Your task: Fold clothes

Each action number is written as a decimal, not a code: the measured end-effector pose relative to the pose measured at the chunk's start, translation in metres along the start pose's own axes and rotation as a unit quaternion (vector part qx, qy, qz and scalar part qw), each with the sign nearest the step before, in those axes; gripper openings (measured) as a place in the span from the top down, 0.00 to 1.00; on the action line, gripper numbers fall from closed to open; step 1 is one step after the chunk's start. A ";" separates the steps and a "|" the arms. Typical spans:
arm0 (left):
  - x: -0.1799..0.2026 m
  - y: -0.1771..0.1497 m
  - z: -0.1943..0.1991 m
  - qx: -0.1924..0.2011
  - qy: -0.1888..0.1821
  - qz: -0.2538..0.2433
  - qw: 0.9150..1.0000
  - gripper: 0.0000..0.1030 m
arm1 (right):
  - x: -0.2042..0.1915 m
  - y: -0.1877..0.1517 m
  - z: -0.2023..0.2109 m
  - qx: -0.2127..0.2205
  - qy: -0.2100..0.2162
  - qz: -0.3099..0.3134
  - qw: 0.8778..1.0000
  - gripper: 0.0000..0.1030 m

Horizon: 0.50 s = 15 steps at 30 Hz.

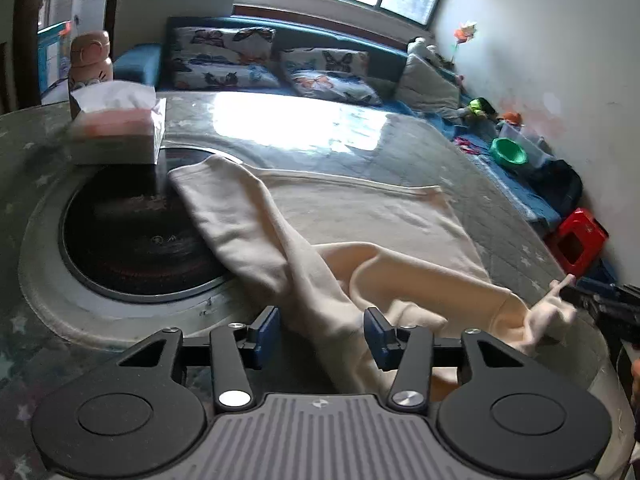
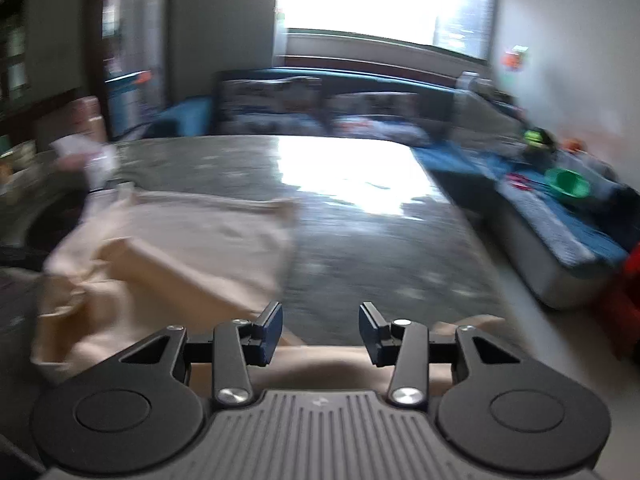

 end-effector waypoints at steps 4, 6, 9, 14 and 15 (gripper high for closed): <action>-0.001 -0.007 -0.014 -0.013 -0.025 0.022 0.999 0.87 | -0.046 -0.006 -0.011 -0.023 0.074 0.030 0.996 0.56; -0.003 -0.012 -0.004 -0.008 -0.028 0.020 0.999 0.90 | -0.066 -0.009 -0.016 -0.036 0.102 0.046 0.993 0.56; -0.006 -0.020 0.014 0.002 -0.028 0.015 0.999 0.93 | -0.089 -0.016 -0.025 -0.060 0.127 0.075 0.987 0.55; -0.012 -0.034 0.044 0.018 -0.028 0.007 0.999 0.93 | -0.110 -0.045 -0.025 -0.115 0.160 0.124 0.973 0.55; -0.014 -0.037 0.050 0.021 -0.028 0.005 0.999 0.93 | -0.112 -0.053 -0.022 -0.127 0.164 0.135 0.969 0.55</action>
Point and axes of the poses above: each gripper's, at about its wrist camera, not at the fingertips, and z roughly against the way its jaws point, x to its right, y to its top, the point moved 8 cm from there along -z, roughly the way its jaws point, and after that the axes turned 12 degrees about -z, right-handed, at the moved point
